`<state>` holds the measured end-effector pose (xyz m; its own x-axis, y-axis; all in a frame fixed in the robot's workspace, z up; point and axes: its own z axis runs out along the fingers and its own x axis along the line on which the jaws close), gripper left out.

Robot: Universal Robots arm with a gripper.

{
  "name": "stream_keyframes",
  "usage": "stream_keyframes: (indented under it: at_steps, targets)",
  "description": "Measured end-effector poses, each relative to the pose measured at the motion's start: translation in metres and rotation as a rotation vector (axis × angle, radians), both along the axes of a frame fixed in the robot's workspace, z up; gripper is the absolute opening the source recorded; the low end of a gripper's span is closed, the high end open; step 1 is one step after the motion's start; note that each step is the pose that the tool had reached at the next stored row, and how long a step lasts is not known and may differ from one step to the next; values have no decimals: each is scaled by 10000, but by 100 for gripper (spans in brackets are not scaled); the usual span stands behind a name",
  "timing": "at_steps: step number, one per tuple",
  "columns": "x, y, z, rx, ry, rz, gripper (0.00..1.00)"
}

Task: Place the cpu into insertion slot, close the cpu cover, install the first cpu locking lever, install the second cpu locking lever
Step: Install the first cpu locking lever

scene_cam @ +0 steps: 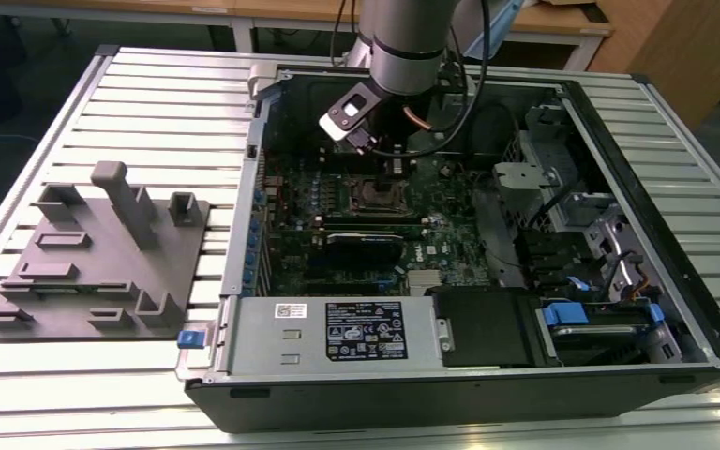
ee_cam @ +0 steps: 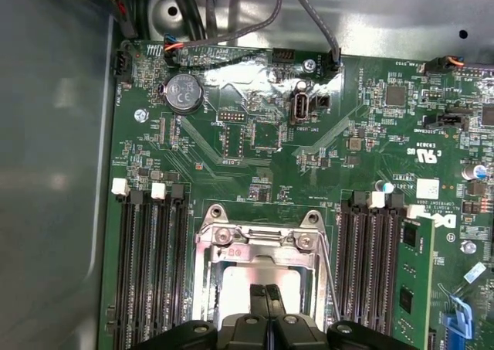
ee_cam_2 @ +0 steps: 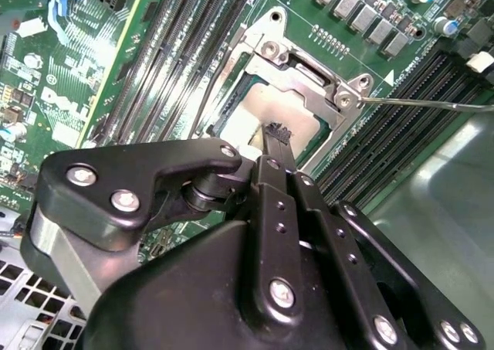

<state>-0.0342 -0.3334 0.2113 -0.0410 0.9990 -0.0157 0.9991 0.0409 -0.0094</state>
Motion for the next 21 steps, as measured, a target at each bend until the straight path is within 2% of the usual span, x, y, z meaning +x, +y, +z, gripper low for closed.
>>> stream_keyframes:
  at_steps: [11,21]
  targets:
    - [0,0,115,-1,0,0,10]
    - [0,0,250,0,0,0,10]
